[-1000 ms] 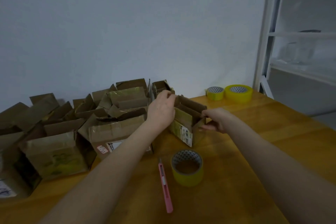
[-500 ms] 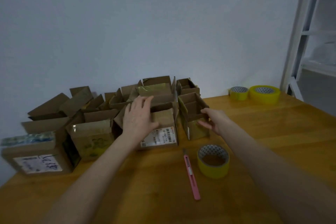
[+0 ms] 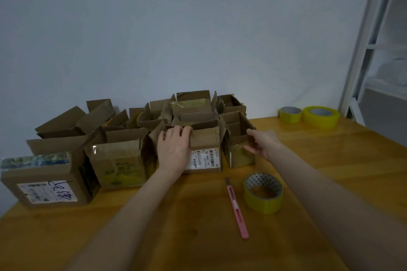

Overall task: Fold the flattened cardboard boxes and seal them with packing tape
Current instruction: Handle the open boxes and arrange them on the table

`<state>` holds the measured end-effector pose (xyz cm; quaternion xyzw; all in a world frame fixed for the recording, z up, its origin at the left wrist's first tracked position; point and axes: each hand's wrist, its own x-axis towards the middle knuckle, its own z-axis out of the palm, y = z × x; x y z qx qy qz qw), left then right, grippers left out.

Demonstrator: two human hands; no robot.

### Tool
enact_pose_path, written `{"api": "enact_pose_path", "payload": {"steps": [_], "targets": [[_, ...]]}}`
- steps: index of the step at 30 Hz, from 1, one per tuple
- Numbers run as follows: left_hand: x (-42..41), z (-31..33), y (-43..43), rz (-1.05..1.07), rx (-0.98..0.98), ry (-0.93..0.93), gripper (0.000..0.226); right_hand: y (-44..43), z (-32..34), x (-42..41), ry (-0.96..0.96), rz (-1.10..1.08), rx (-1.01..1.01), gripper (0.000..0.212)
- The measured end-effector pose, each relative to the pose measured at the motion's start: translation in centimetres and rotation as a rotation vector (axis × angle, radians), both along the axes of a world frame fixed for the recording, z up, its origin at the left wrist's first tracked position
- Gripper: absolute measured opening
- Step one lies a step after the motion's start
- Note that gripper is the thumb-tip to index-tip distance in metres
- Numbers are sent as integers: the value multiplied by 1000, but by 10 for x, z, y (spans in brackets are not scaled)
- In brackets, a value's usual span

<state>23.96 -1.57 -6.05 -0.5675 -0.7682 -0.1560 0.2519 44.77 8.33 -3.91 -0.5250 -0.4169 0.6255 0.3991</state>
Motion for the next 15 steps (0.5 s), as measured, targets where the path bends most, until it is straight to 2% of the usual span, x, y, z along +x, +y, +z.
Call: {"api": "enact_pose_path", "payload": {"steps": [2,5,7,9,12,13,15], "targets": [[3,1,-2,-3,-4,-7,53,-2,0,0,-19,-1,16,26],[10,5,-9,-27,39,2,58,-7,-3,3,-175,-23,84,37],[23,7,-17,-100,105,4,56,-6,-6,9,-388,-91,221,49],[40,5,-27,-193,101,3,51,-14,-6,17,-629,-131,427,47],[63,-4,-42,-271,-27,-78,48,-43,-8,25,-931,104,644,38],[70,-8,-46,-283,-90,-152,50,-51,-12,28,-1040,208,668,47],[84,-17,-52,-279,-270,-341,61,-65,-26,34,-1204,422,627,79]]}}
